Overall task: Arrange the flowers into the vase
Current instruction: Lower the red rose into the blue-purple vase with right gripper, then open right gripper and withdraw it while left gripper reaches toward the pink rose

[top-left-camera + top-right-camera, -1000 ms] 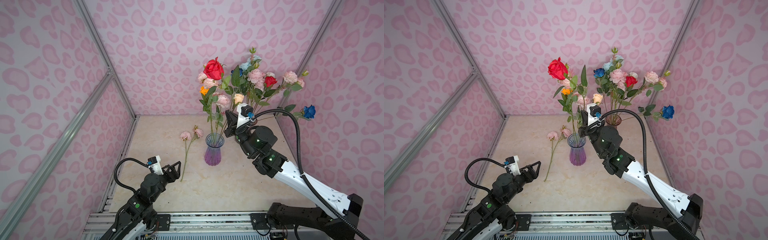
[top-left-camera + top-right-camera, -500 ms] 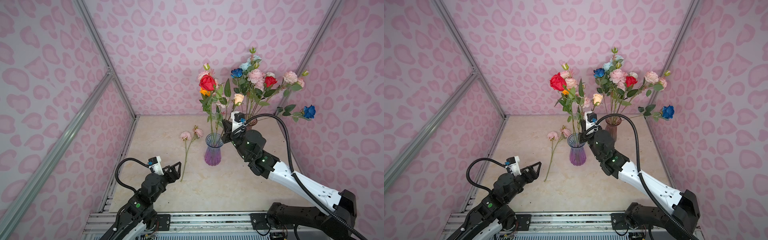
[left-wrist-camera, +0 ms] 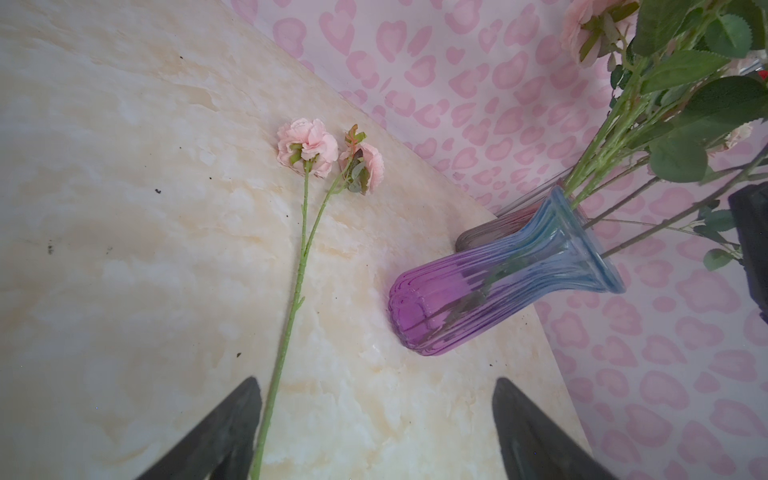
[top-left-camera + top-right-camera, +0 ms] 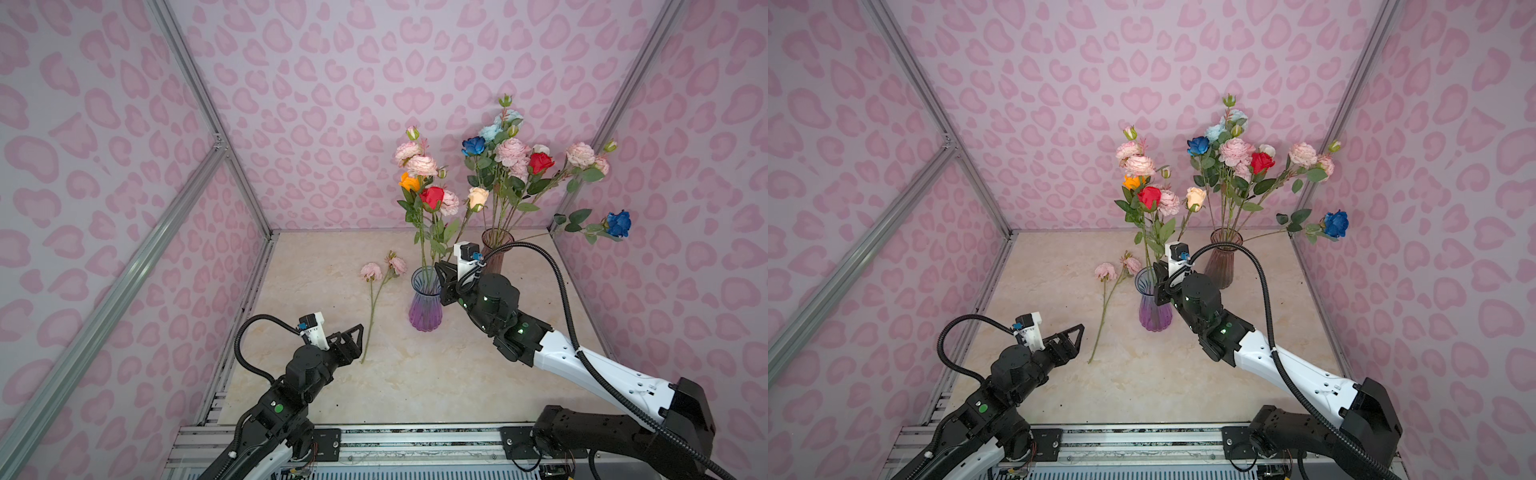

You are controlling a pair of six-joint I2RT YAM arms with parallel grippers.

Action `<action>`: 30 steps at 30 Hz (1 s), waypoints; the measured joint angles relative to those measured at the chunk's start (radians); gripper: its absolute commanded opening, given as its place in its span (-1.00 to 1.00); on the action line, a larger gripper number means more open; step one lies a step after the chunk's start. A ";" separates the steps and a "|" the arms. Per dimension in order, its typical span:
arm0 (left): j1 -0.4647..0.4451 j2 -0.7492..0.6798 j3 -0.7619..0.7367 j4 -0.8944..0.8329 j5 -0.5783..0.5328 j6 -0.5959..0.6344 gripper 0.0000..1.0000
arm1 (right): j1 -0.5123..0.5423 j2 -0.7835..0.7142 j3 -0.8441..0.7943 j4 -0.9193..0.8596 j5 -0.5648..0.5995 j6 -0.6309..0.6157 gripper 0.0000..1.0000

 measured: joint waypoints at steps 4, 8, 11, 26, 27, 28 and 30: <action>0.000 0.000 0.000 0.000 0.003 -0.007 0.76 | 0.005 -0.012 -0.014 -0.007 -0.003 0.009 -0.67; 0.000 0.000 -0.001 0.003 0.003 -0.014 0.76 | 0.010 -0.027 -0.017 -0.008 -0.003 0.009 -0.66; 0.000 0.000 -0.001 0.004 0.004 -0.017 0.76 | 0.019 -0.043 -0.022 -0.022 -0.003 0.009 -0.64; 0.000 0.071 0.033 0.007 0.014 0.000 0.97 | 0.062 -0.214 -0.051 -0.062 0.039 0.008 -0.40; 0.000 0.085 0.040 0.007 0.013 0.011 0.97 | 0.064 -0.229 -0.062 -0.062 0.048 0.009 -0.39; 0.000 0.101 0.047 0.006 0.012 0.022 0.97 | 0.064 -0.246 -0.076 -0.064 0.056 0.010 -0.38; 0.000 0.137 0.064 0.006 0.008 0.029 0.94 | 0.066 -0.283 -0.108 -0.066 0.077 0.011 -0.36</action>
